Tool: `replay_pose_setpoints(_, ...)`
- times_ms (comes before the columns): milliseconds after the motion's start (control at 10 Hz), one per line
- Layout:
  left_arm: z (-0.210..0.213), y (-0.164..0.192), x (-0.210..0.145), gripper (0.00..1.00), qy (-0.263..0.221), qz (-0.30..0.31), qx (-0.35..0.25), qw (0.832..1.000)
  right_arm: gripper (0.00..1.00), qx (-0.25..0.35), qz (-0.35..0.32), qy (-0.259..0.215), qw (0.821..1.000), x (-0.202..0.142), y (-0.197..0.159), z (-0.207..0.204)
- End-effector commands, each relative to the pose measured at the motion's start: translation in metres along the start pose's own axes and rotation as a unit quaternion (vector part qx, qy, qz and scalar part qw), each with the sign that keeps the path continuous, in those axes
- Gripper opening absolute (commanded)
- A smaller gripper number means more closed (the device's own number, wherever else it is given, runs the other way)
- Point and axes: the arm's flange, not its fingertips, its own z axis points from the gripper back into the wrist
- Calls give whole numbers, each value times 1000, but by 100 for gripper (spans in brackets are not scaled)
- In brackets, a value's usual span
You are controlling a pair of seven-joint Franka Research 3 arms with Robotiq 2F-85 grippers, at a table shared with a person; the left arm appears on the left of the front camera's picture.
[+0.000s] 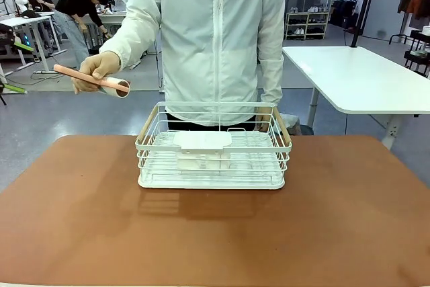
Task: Clean the table.
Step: Pick up the Lint Roller when the human hands it over.
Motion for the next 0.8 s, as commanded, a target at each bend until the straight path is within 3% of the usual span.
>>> replay_pose_setpoints(0,-11,-1,-19,100,-27,17,-26,999,100,4,4,1,1000,-2,3,2)
replay_pose_setpoints(700,-49,-5,-49,100,8,-61,-30,998,100,4,4,1,1000,-2,3,2)
